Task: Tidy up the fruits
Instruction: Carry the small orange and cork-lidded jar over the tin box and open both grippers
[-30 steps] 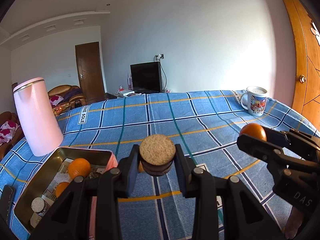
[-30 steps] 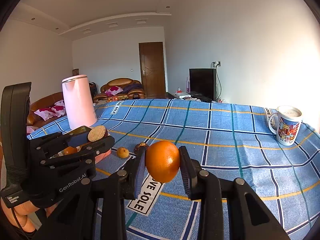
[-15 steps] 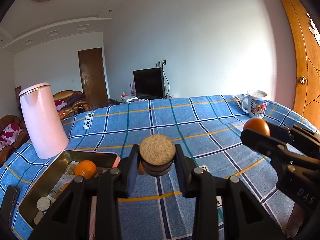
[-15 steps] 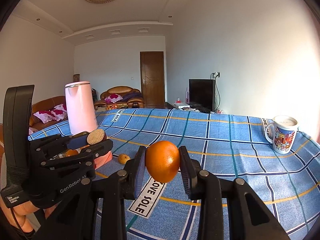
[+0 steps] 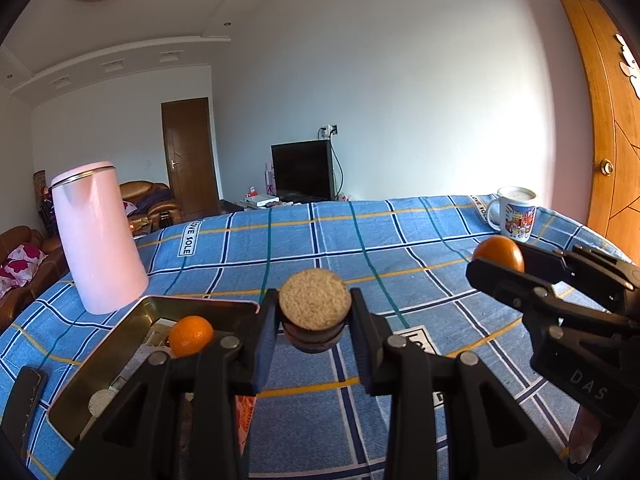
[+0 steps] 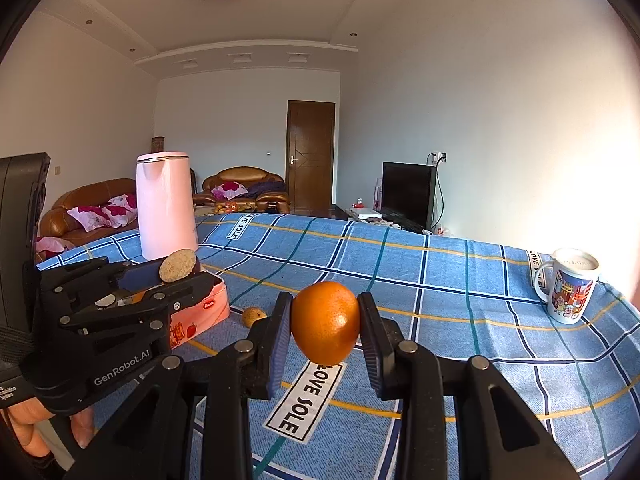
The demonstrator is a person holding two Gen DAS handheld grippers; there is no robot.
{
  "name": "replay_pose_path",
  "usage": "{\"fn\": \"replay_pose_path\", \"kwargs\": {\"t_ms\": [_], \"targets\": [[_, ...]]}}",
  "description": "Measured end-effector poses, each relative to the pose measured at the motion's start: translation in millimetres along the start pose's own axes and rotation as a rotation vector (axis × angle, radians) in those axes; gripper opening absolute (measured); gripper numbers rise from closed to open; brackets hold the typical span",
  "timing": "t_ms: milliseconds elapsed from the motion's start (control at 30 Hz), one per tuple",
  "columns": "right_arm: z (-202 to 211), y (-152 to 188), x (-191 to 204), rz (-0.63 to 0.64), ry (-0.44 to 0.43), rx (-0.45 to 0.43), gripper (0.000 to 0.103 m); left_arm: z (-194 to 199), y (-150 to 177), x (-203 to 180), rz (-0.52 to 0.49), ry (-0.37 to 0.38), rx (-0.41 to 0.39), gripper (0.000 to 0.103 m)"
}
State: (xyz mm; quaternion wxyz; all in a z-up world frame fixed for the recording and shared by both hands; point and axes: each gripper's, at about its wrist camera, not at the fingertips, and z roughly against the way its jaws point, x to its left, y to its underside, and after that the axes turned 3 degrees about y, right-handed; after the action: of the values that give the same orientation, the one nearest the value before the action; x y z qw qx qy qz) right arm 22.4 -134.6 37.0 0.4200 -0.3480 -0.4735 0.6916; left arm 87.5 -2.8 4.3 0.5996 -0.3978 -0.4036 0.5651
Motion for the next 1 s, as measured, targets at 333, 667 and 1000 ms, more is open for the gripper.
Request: {"fn": "replay_pose_path", "kwargs": {"t_ms": [333, 667, 1000], "targets": [[-21, -17, 29, 0.01, -0.088, 0.033, 0.035, 9, 1, 34, 0.048, -0.022, 0.004, 0.035], [-56, -31, 73, 0.026, -0.217, 0.105, 0.035, 15, -1, 107, 0.142, -0.118, 0.029, 0.035], [-91, -28, 122, 0.052, -0.318, 0.195, 0.035, 3, 12, 160, 0.225, -0.136, 0.122, 0.035]]}}
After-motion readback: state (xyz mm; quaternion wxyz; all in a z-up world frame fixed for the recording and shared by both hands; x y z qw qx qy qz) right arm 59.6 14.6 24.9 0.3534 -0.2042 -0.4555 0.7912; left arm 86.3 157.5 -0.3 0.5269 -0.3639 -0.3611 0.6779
